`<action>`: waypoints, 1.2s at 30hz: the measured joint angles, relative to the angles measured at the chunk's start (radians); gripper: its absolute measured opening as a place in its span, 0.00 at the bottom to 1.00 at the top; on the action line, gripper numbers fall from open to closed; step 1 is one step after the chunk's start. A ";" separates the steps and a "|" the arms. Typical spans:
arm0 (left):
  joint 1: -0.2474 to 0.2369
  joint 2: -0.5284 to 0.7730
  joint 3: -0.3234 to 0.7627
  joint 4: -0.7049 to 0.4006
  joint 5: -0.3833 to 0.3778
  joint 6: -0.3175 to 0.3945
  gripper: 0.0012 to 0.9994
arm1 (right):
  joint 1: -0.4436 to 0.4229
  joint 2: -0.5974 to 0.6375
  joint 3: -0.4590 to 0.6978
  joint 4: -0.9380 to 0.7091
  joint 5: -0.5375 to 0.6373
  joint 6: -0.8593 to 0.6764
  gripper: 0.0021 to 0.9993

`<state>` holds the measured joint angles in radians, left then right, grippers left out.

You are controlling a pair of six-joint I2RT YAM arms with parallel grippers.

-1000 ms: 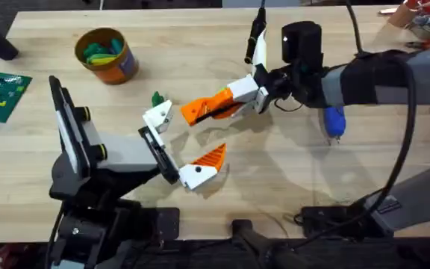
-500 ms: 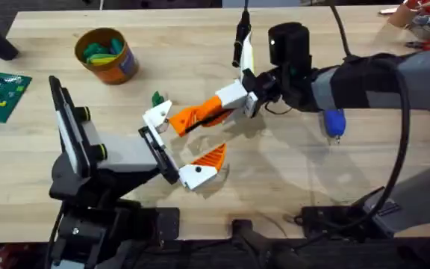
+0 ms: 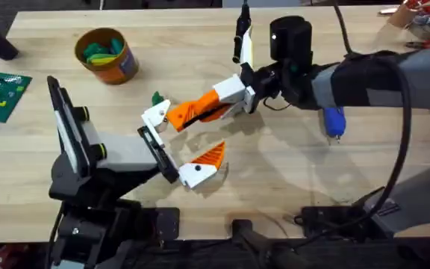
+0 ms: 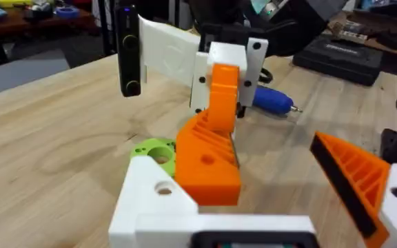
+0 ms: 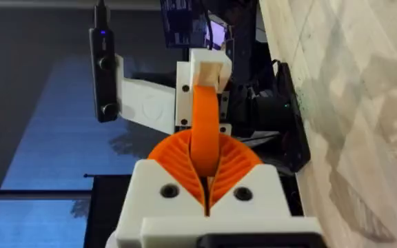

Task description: Pick up the gripper from the table and insert it into the empty holder that is missing its gripper. Then pick up a screw, insert it into the mounting hole, and use the screwdriver to tighten it. Finally, clean up the table by picking up the vegetable and placing it into the bucket.

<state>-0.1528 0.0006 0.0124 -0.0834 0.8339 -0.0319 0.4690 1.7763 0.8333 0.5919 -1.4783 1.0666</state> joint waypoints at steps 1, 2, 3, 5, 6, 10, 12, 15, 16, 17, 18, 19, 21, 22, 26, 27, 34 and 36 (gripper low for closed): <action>0.000 0.000 0.000 0.000 0.000 0.000 0.99 | 0.000 0.000 0.000 0.000 0.001 0.000 0.02; 0.000 0.000 0.000 0.000 0.000 0.000 0.99 | 0.000 0.000 0.000 0.000 0.001 0.000 0.02; 0.000 0.000 0.000 0.000 0.000 0.000 0.99 | 0.000 0.000 0.000 0.000 0.002 0.000 0.02; 0.000 0.000 0.000 0.000 -0.001 -0.001 0.99 | 0.000 0.000 0.000 0.000 0.006 0.000 0.02; 0.000 0.000 0.000 0.000 -0.003 -0.002 0.99 | 0.000 0.000 0.000 0.000 0.009 0.000 0.02; 0.000 0.000 0.000 0.001 -0.010 -0.003 0.99 | 0.000 0.000 0.000 0.000 0.019 0.000 0.02; 0.000 0.000 0.000 0.001 -0.012 -0.003 0.99 | 0.000 0.000 0.000 0.000 0.020 0.000 0.02; 0.000 0.000 0.000 0.001 -0.009 -0.002 0.99 | 0.000 0.000 0.000 -0.001 0.033 -0.001 0.02; 0.000 0.000 0.000 0.000 -0.007 -0.002 0.99 | 0.000 0.000 0.000 0.000 0.039 -0.002 0.02; 0.000 0.000 0.000 0.000 -0.007 -0.003 0.99 | 0.000 0.000 0.001 0.000 0.043 -0.003 0.02; 0.000 0.000 0.000 0.001 -0.007 -0.003 0.99 | 0.000 0.000 0.001 0.000 0.047 -0.004 0.02; 0.000 0.000 0.000 0.001 -0.007 -0.003 0.99 | 0.000 0.000 0.001 0.000 0.049 -0.004 0.02; 0.000 0.000 0.000 0.000 -0.007 -0.003 0.99 | 0.000 0.000 0.001 -0.002 0.053 -0.004 0.02; 0.000 0.000 0.000 0.000 -0.007 -0.003 0.99 | 0.000 0.000 0.002 -0.002 0.055 -0.004 0.02; 0.000 0.000 0.000 0.000 -0.007 -0.004 0.99 | 0.003 0.000 0.002 -0.001 0.063 -0.005 0.02; 0.000 0.000 0.000 0.000 -0.007 -0.004 0.99 | 0.005 0.000 0.002 -0.001 0.065 -0.004 0.02; 0.000 0.000 0.000 0.000 -0.014 -0.011 0.99 | 0.028 0.000 0.003 0.000 0.099 -0.004 0.02; 0.003 0.000 0.000 0.000 -0.020 -0.014 0.99 | 0.034 0.000 0.005 0.002 0.109 -0.004 0.02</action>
<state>-0.1498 0.0006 0.0124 -0.0830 0.8140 -0.0458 0.5033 1.7762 0.8383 0.5936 -1.3698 1.0622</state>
